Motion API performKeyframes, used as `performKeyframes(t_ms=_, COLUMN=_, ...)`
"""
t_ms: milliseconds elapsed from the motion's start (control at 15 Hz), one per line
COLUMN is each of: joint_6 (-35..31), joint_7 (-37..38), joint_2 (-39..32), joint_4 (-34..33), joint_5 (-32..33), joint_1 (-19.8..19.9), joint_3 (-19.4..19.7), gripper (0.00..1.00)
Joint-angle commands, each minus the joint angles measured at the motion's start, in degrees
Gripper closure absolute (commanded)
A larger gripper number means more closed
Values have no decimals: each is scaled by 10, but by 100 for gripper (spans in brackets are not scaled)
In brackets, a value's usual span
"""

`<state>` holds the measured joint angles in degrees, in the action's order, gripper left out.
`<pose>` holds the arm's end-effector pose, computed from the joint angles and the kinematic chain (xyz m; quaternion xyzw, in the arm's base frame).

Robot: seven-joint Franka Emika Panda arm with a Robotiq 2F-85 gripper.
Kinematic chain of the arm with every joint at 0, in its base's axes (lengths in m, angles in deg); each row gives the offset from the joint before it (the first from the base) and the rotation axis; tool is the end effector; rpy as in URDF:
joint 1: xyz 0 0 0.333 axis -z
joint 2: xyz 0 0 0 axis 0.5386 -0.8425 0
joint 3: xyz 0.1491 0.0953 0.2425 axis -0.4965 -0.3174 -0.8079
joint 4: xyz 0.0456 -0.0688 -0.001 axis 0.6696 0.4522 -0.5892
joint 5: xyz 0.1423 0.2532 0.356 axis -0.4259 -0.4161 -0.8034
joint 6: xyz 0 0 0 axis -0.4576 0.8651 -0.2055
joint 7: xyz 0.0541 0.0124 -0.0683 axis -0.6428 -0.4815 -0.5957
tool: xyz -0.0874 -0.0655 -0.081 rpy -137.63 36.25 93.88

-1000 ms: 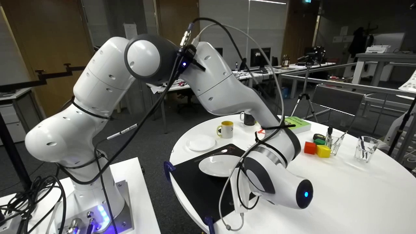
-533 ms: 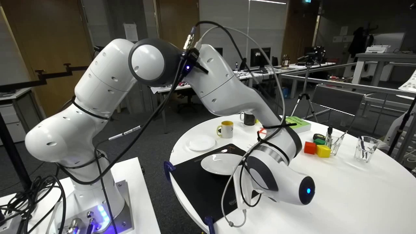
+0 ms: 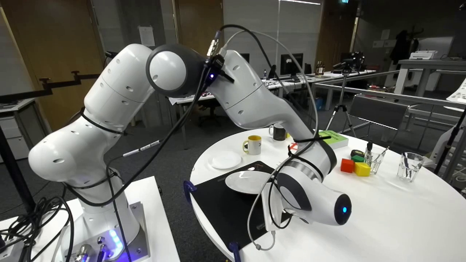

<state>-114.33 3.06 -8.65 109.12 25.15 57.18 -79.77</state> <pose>0.5316 -0.2437 0.0214 -0.8656 0.0813 0.0409 0.4924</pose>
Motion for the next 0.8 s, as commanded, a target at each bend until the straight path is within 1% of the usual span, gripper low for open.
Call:
performKeyframes(t_ms=0, joint_6=14, joint_7=21, joint_2=-4, joint_4=-11, joint_5=13, joint_1=-4, joint_3=-2, gripper=99)
performKeyframes(t_ms=333, joint_6=8, joint_7=17, joint_2=-5, joint_4=-11, joint_5=22, joint_1=-8, joint_3=0, gripper=99)
performKeyframes(t_ms=400, joint_6=8, joint_7=18, joint_2=-5, joint_4=-11, joint_5=22, joint_1=-8, joint_3=0, gripper=69)
performKeyframes(t_ms=467, joint_6=7, joint_7=18, joint_2=-4, joint_4=-11, joint_5=24, joint_1=-9, joint_3=0, gripper=67)
performKeyframes(t_ms=533, joint_6=5, joint_7=20, joint_2=-5, joint_4=-12, joint_5=30, joint_1=-10, joint_3=0, gripper=61)
performKeyframes(t_ms=600, joint_6=3, joint_7=20, joint_2=-6, joint_4=-11, joint_5=33, joint_1=-11, joint_3=-1, gripper=53)
performKeyframes(t_ms=667, joint_6=0, joint_7=21, joint_2=-5, joint_4=-8, joint_5=36, joint_1=-13, joint_3=-1, gripper=44)
performKeyframes(t_ms=733, joint_6=-2, joint_7=21, joint_2=-4, joint_4=-6, joint_5=38, joint_1=-14, joint_3=-1, gripper=37)
